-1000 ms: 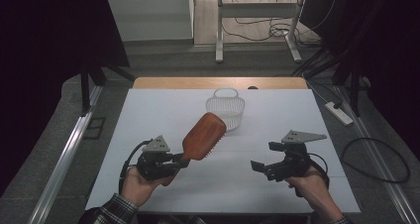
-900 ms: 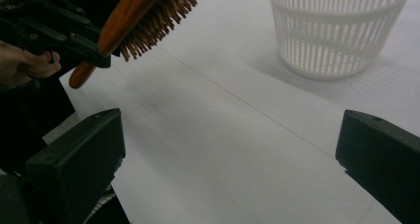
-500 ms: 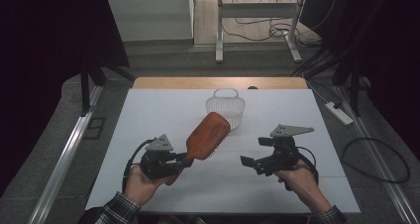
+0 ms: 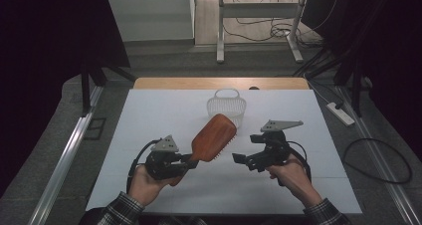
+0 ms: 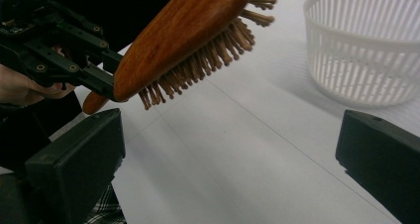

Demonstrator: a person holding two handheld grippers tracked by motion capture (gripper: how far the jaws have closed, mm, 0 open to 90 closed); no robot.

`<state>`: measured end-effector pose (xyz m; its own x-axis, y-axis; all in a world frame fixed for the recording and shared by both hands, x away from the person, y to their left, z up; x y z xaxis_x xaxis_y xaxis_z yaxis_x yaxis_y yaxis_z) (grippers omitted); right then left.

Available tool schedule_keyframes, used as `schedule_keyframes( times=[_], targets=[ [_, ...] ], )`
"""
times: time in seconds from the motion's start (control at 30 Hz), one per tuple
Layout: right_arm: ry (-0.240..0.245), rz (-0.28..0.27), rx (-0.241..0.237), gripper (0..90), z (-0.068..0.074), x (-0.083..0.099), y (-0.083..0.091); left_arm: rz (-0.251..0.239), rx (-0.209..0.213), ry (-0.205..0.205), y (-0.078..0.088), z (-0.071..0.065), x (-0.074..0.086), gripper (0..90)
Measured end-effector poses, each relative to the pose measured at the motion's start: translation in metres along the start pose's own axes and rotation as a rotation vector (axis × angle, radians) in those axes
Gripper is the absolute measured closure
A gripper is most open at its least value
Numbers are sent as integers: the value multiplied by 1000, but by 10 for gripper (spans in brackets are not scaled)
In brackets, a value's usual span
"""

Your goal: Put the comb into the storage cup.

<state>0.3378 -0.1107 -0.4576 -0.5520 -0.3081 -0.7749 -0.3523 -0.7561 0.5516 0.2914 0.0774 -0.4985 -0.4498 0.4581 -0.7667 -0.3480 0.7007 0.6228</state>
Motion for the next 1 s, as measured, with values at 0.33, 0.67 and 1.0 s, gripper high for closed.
schedule_keyframes(
  times=[0.33, 0.67, 1.0],
  targets=[
    [-37, 4, -28, 0, 6, -12, -14, -9, 8, -2, 0, -1, -3, 725],
    [-66, 22, -29, 0, 14, -23, -24, -24, 24, -21, 1, -5, -6, 725],
    [-135, 36, -83, 0, 19, -28, -35, -34, 33, -36, 1, -8, -8, 725]
  ],
)
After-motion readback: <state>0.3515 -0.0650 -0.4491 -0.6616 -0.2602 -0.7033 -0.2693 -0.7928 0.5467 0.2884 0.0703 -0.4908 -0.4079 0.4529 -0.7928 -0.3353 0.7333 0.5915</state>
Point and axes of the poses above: each handheld gripper's, and its own axes: y roughly backward along the jaws, x roughly out of its underside, z roughly to its left, the point moved 9 cm from there along -y, roughly forward along the jaws, and after that the axes turned 3 degrees about -y, right-handed, at the moved point
